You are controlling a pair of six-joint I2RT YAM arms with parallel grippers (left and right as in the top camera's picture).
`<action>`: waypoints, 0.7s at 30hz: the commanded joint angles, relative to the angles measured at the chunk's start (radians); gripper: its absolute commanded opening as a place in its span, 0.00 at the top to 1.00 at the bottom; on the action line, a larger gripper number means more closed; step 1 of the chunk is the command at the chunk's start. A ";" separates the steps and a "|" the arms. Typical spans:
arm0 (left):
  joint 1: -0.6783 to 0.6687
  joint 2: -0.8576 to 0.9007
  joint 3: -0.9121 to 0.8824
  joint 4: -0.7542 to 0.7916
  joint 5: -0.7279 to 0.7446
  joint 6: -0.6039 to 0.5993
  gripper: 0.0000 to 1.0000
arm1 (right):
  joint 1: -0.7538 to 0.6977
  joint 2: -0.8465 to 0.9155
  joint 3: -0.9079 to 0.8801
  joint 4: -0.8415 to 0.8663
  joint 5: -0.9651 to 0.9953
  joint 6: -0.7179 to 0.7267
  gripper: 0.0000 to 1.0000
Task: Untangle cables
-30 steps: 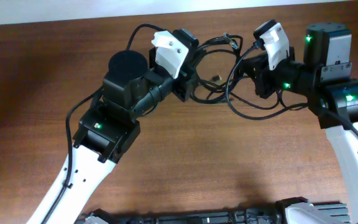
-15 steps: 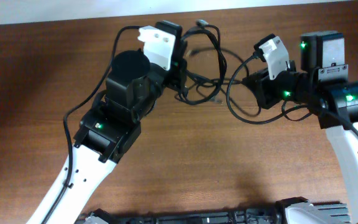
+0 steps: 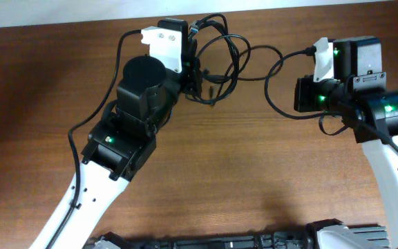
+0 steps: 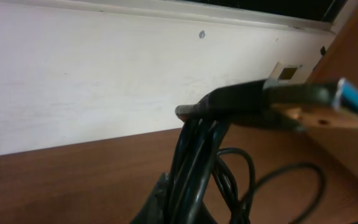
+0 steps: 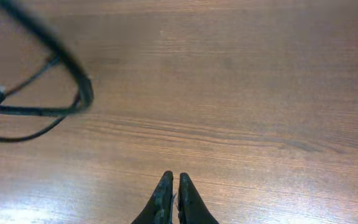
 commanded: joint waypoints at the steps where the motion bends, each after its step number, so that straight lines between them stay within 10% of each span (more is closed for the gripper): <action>1: 0.002 -0.011 0.016 0.006 0.018 -0.017 1.00 | 0.001 0.005 0.014 0.002 0.022 0.000 0.96; 3: 0.002 -0.011 0.016 -0.013 0.019 -0.012 1.00 | 0.001 0.005 0.014 0.013 -0.008 -0.053 0.96; 9: 0.002 -0.011 0.016 -0.048 0.023 0.033 1.00 | 0.001 0.005 0.014 0.053 -0.200 -0.232 0.48; 21: 0.001 -0.011 0.016 -0.047 0.185 0.032 1.00 | 0.001 0.005 0.014 0.158 -0.257 -0.279 0.11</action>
